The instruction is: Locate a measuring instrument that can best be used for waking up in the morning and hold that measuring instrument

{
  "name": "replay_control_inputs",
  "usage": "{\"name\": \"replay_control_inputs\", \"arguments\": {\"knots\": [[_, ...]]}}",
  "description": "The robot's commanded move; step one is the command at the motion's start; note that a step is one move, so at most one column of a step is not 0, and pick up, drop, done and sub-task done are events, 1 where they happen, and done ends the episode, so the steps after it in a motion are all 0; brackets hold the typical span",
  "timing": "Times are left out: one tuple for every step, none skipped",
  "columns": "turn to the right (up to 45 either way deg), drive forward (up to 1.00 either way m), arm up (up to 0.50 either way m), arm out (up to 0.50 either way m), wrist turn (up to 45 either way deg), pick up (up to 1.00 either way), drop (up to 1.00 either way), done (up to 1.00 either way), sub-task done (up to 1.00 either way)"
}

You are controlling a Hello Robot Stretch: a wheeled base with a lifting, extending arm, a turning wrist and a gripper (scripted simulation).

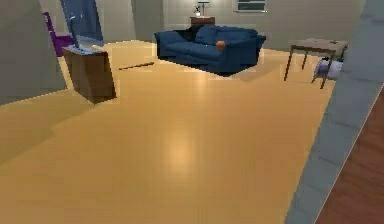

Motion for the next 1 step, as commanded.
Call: {"name": "replay_control_inputs", "arguments": {"knots": [[-6.0, 0.0, 0.0, 0.0, 0.0, 0.0, 0.0, 0.0, 0.0]]}}
